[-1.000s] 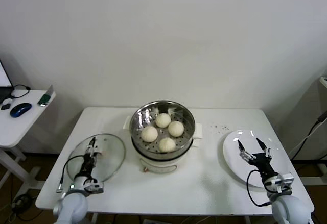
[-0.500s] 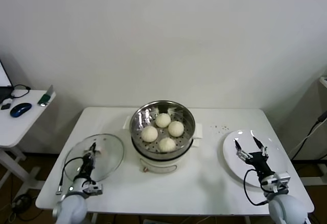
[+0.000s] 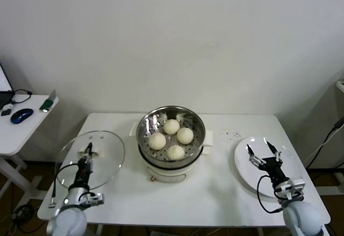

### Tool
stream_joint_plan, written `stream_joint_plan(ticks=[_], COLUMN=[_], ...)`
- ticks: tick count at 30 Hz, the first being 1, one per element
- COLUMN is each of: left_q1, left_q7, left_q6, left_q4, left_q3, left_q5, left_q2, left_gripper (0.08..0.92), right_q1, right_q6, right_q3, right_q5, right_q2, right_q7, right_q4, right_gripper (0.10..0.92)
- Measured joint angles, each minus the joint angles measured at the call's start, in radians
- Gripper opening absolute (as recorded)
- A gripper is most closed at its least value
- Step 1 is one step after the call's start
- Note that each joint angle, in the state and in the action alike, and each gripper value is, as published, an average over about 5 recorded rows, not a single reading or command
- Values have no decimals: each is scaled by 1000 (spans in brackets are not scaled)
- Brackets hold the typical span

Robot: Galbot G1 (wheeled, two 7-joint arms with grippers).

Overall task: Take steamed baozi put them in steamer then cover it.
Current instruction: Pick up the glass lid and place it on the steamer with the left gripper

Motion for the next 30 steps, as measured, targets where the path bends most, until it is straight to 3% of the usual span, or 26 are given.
stream_joint_plan(ticks=[8,15,22,30], left_q1=[93,94,-45,-259], left_q7=[14,47,133,256], left_q6=[180,323,449,529], left_q4=[-219,-360,-411,-375], left_q3=[13,92,284,524], left_q5=[-25,-67,-66,-8], left_q2=[73,180,239,193], left_gripper=[146,146,146,146], right_q1=[27,53,77,86], right_q6=[-6,-18,-31,-39], right_q3=[-19,-43,-64,-70], right_q5=[-4,-10,-22,-39], right_q2=[-20,-41,-48,-43], right_q7=[2,9,11,11], right_q4=[-14,-24,-37,-48], right_gripper=[823,823,823,823])
